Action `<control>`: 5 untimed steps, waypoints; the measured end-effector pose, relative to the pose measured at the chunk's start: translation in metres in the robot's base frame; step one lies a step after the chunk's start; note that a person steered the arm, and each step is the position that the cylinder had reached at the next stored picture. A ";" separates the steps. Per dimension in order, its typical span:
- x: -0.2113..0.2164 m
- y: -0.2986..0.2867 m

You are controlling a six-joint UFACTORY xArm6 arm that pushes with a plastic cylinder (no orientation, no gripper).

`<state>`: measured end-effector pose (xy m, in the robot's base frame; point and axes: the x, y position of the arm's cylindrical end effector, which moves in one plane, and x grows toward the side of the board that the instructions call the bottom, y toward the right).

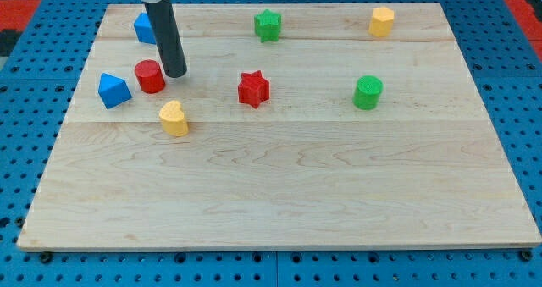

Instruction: Move red star diagonally to the green star

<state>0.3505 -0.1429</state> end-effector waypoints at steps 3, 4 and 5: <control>0.000 -0.047; 0.000 -0.055; -0.008 -0.057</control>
